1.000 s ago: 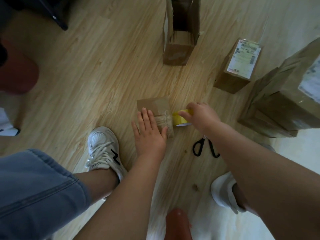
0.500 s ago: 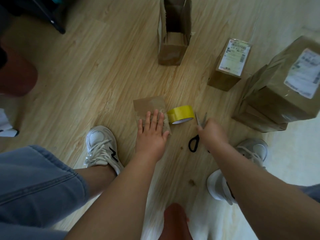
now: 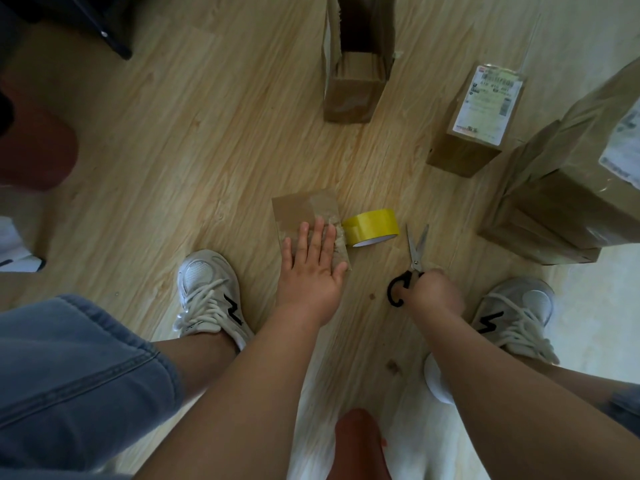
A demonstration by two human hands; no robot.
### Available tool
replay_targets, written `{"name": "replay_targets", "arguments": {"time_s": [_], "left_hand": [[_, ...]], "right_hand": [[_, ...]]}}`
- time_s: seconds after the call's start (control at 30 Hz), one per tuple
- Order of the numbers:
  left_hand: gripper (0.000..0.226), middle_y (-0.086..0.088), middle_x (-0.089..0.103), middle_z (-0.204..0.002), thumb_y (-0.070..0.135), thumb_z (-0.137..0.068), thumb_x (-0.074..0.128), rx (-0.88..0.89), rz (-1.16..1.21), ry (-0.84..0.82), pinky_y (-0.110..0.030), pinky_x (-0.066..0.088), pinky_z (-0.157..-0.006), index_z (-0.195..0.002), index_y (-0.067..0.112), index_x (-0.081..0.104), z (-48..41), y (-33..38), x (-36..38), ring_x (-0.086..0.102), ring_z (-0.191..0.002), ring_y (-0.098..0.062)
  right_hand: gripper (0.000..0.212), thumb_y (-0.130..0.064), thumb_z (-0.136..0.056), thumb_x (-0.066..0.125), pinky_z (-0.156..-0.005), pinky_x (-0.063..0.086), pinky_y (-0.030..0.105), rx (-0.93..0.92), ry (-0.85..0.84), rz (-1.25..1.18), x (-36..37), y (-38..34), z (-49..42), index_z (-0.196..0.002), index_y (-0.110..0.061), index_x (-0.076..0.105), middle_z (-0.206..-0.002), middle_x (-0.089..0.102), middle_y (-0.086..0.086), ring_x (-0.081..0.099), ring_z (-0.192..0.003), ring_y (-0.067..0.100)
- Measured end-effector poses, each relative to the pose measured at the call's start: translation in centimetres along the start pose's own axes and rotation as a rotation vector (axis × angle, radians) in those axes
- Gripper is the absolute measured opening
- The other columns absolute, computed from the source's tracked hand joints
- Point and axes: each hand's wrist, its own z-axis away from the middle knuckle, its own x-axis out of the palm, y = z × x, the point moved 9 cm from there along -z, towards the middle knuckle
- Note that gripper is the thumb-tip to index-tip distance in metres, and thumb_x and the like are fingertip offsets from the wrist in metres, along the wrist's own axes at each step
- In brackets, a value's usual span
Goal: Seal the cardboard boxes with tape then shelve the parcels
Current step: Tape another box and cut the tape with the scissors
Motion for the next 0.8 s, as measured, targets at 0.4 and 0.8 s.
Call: {"name": "replay_targets", "arguments": {"time_s": [0.4, 0.8], "left_hand": [[0.065, -0.002, -0.025, -0.162, 0.044, -0.106, 0.017, 0.020, -0.020, -0.015, -0.048, -0.006, -0.122, -0.154, 0.019, -0.017, 0.2, 0.3, -1.3, -0.021, -0.150, -0.023], [0.062, 0.001, 0.004, -0.166, 0.021, -0.104, 0.044, 0.049, 0.083, 0.074, -0.033, 0.013, -0.120, -0.158, 0.021, 0.014, 2.0, -0.1, -3.9, 0.002, -0.151, -0.021]], "right_hand": [[0.019, -0.018, -0.092, 0.068, -0.069, 0.047, 0.031, 0.105, -0.371, -0.770, 1.0, 0.4, 1.7, -0.103, -0.002, 0.063, -0.081, 0.055, 0.012, 0.051, -0.067, 0.019], [0.065, -0.067, -0.060, 0.071, -0.073, 0.046, 0.030, -0.318, -0.772, -0.565, 2.3, -3.4, 8.5, -0.090, -0.010, 0.059, -0.074, 0.056, 0.004, 0.053, -0.071, 0.017]]}}
